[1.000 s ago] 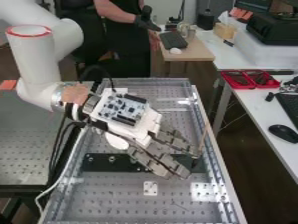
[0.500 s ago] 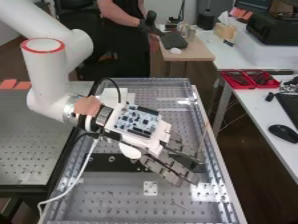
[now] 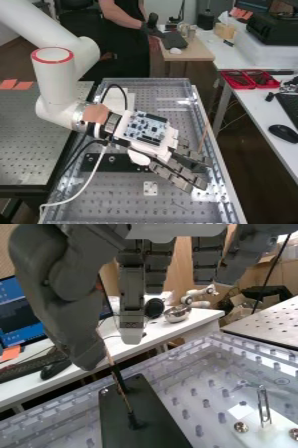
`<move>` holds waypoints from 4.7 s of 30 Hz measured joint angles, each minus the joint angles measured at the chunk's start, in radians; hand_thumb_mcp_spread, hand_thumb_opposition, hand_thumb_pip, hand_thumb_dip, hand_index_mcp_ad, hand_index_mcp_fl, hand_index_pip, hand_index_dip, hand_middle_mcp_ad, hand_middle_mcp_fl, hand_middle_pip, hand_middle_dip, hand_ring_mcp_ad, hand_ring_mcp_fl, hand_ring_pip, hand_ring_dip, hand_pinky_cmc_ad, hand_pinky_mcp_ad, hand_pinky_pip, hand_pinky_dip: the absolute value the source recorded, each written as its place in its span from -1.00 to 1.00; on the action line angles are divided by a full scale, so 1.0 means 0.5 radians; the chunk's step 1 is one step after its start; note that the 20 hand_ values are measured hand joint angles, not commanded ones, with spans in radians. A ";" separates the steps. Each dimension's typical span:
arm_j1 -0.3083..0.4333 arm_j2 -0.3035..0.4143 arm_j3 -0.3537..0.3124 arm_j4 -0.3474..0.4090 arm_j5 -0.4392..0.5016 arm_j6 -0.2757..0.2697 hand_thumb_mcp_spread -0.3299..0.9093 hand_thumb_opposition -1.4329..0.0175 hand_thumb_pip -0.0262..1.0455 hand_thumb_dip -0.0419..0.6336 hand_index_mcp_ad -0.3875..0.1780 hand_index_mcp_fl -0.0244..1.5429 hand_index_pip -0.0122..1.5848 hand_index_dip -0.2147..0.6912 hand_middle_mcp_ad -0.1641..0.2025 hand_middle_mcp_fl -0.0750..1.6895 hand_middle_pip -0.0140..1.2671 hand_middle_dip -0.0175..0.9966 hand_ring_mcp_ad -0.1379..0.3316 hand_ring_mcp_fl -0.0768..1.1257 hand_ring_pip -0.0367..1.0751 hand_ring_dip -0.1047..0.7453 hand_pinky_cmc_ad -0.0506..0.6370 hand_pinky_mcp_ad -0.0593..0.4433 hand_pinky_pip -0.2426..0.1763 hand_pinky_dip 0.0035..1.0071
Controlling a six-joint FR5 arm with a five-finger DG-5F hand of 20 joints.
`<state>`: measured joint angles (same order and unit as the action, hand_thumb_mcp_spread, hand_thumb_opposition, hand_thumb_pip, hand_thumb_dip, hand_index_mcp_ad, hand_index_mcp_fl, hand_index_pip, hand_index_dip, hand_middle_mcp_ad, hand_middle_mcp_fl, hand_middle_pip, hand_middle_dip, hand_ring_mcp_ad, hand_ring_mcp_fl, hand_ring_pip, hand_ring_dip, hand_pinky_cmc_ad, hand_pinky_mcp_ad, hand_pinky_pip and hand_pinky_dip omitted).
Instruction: Grab the drill bit and place it in the clear container
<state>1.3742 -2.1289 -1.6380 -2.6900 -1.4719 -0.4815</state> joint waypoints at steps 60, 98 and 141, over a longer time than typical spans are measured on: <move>-0.005 -0.172 0.113 0.021 -0.073 0.067 0.24 -0.23 0.27 -0.13 0.28 -0.53 0.70 -0.28 -0.17 -0.73 -0.78 -0.63 0.58 -0.79 -0.79 -0.84 -0.21 -0.03 -0.35 -0.65; -0.007 -0.187 0.115 0.095 -0.077 0.123 0.54 -0.29 -0.03 -0.13 0.10 -0.13 0.65 -0.29 -0.23 -0.63 -0.78 -0.62 0.56 -0.67 -0.78 -0.84 -0.05 -0.04 -0.36 -0.65; 0.207 0.555 -0.106 0.055 -0.222 -0.135 0.57 -0.37 -0.16 -0.15 0.10 0.11 0.41 -0.19 -0.21 -0.60 -0.78 -0.59 0.51 -0.66 -0.76 -0.84 0.04 -0.03 -0.30 -0.65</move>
<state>1.4777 -1.8516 -1.6909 -2.6625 -1.5830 -0.5490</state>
